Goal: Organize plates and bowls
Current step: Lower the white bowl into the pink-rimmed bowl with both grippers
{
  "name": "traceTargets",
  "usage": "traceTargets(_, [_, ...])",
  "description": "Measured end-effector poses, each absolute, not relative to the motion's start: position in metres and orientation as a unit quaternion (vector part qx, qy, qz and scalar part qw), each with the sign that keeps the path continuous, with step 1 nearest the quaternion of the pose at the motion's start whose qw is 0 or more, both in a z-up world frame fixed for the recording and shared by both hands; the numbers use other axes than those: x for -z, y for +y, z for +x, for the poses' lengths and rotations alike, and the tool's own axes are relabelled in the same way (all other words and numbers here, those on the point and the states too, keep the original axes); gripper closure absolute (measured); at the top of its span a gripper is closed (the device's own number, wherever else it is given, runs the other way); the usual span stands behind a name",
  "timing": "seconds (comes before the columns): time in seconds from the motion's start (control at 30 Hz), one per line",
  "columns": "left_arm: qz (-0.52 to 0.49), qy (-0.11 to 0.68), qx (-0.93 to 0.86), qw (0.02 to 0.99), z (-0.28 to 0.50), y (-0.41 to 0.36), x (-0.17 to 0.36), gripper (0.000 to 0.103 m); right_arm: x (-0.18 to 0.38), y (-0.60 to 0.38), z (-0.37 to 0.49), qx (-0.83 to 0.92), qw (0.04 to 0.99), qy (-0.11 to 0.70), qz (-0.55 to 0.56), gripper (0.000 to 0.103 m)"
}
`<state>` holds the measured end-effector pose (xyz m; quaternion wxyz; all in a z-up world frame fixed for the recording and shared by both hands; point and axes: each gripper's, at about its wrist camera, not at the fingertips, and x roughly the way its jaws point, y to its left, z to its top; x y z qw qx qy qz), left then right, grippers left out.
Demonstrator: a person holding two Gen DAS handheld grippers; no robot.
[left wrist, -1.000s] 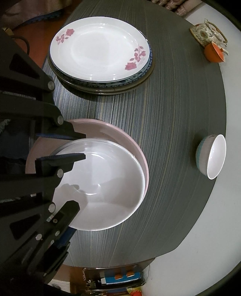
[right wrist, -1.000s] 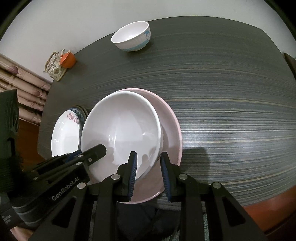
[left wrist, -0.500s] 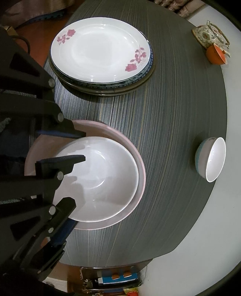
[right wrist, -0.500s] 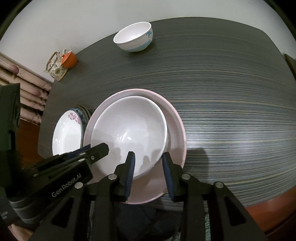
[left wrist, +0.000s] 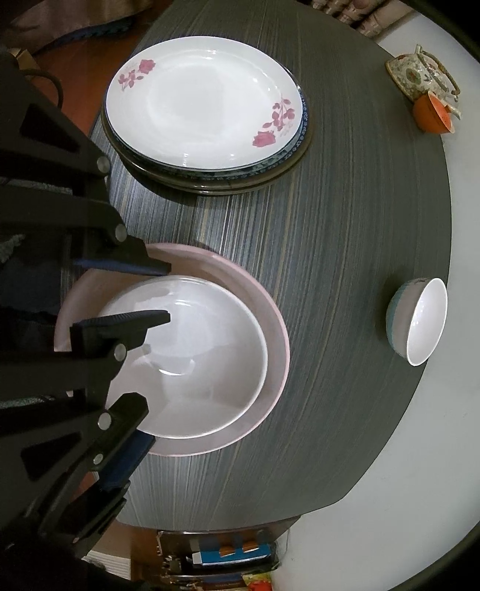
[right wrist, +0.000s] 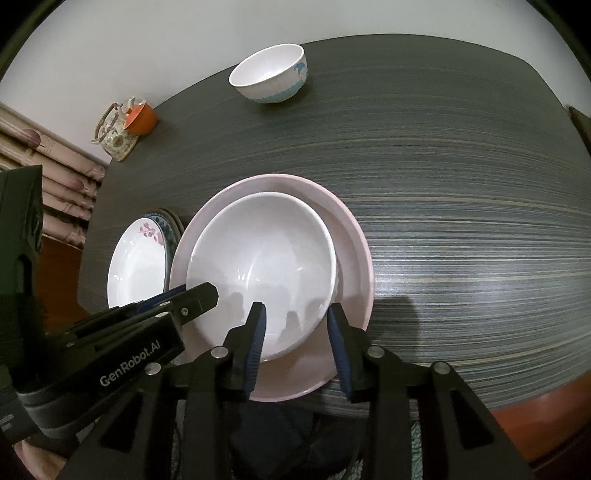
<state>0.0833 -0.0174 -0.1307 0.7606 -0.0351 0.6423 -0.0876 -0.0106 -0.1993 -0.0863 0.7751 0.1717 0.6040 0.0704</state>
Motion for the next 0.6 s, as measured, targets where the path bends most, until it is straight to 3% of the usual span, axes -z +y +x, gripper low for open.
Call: traceTargets(0.6, [-0.044,0.623,0.101,0.774,0.079,-0.008,0.120,0.083,0.080,-0.201,-0.011,-0.069,0.786,0.590,0.171,0.063])
